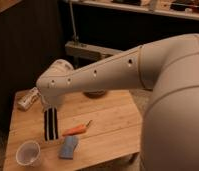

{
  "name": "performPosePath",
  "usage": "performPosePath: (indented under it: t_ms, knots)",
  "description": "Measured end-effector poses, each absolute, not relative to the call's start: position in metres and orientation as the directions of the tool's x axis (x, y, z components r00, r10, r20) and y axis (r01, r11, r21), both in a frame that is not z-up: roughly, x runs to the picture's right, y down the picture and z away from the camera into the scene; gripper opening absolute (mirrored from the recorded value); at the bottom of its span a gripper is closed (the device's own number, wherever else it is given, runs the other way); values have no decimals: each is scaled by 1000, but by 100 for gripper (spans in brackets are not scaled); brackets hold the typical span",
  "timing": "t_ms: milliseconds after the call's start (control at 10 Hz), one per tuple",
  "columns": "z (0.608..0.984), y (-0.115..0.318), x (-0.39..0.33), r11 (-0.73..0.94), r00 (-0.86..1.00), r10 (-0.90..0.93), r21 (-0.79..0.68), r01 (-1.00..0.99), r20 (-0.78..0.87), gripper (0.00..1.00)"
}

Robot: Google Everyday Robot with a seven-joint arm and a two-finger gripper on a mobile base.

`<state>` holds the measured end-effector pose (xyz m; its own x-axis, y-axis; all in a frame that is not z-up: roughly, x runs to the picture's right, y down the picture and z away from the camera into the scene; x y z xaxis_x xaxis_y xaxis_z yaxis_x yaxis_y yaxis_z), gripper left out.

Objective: Place the eraser in the ceramic cup

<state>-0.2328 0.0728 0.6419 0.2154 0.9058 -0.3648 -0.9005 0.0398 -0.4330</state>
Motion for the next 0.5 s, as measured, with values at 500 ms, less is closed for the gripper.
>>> performPosePath:
  t_ms: [500]
  knots:
    - [587,82,-291,167,319,944,-710,-684,-85,20]
